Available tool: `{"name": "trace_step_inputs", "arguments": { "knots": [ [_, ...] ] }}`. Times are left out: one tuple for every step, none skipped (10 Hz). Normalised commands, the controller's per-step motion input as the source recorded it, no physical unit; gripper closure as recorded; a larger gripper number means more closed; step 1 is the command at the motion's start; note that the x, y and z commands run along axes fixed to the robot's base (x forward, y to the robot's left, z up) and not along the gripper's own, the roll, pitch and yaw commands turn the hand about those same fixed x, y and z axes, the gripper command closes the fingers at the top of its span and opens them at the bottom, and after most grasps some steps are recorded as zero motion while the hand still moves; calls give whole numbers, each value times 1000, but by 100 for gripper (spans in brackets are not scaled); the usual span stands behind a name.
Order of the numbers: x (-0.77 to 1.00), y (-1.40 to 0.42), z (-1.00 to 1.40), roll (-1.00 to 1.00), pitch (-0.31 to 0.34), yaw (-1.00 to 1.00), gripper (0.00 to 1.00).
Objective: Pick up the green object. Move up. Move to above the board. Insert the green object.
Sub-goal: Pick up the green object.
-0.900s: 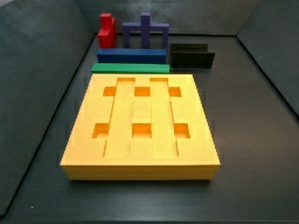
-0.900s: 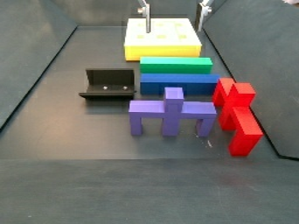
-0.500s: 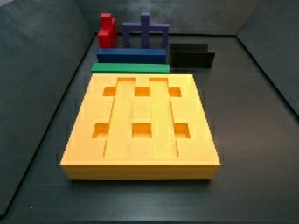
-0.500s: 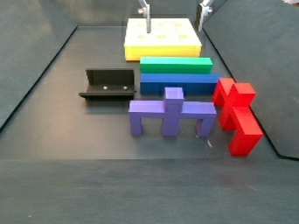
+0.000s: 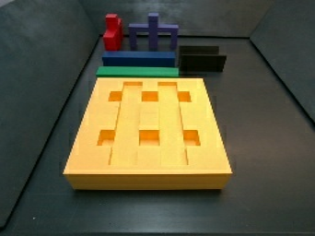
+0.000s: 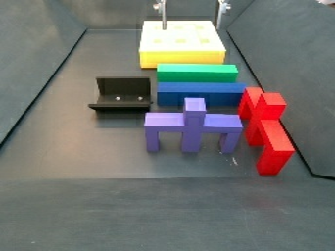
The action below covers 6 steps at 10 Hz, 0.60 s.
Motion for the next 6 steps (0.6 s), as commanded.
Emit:
{"name": "trace_step_inputs", "arguments": {
  "knots": [
    [0, -449, 0, -120, -61, -651, 0],
    [0, -414, 0, -127, -84, -683, 0],
    [0, -409, 0, -127, -90, -691, 0],
    [0, -386, -14, -126, -116, -709, 0],
    [0, -286, -89, -130, -151, -794, 0],
    [0, -226, -114, -111, -120, -863, 0]
  ]
}}
